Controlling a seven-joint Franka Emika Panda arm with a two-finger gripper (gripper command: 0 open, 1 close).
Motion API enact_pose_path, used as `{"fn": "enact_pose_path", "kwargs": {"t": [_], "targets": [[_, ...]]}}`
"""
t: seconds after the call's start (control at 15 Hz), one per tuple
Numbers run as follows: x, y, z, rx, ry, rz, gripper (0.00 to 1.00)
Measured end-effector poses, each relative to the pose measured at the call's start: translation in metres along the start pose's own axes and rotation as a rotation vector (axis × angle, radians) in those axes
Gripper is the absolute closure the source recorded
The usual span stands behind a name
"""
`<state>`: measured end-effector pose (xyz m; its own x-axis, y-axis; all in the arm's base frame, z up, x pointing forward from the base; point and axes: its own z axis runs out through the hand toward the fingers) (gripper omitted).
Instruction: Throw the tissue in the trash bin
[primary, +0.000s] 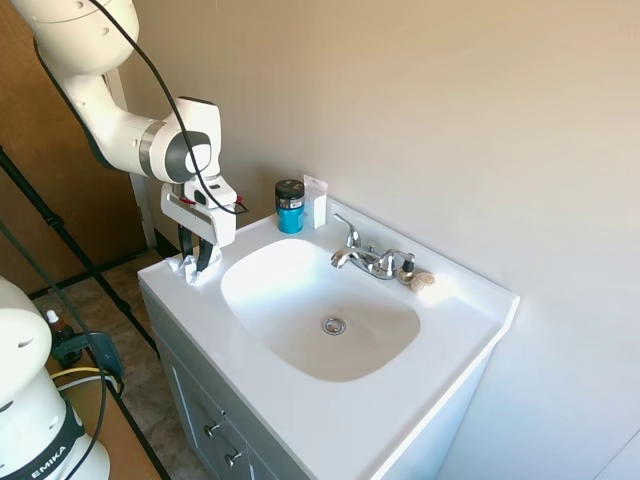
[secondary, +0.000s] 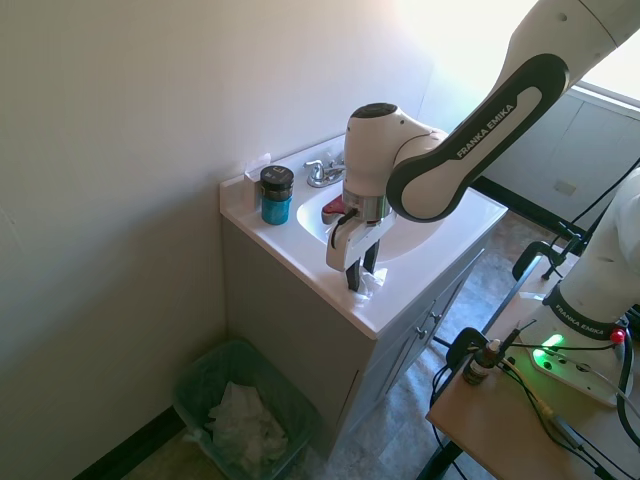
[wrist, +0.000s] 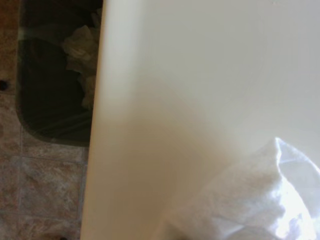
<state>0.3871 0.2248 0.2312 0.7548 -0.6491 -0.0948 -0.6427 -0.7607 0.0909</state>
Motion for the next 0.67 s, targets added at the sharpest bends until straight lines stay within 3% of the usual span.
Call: {"fn": "enact_pose_path", "kwargs": {"t": [0.33, 0.67], "targets": [[0.009, 0.002, -0.003, 0.019, -0.015, 0.001, 1.00], [0.005, -0.003, -0.024, 0.056, 0.022, -0.013, 1.00]]}}
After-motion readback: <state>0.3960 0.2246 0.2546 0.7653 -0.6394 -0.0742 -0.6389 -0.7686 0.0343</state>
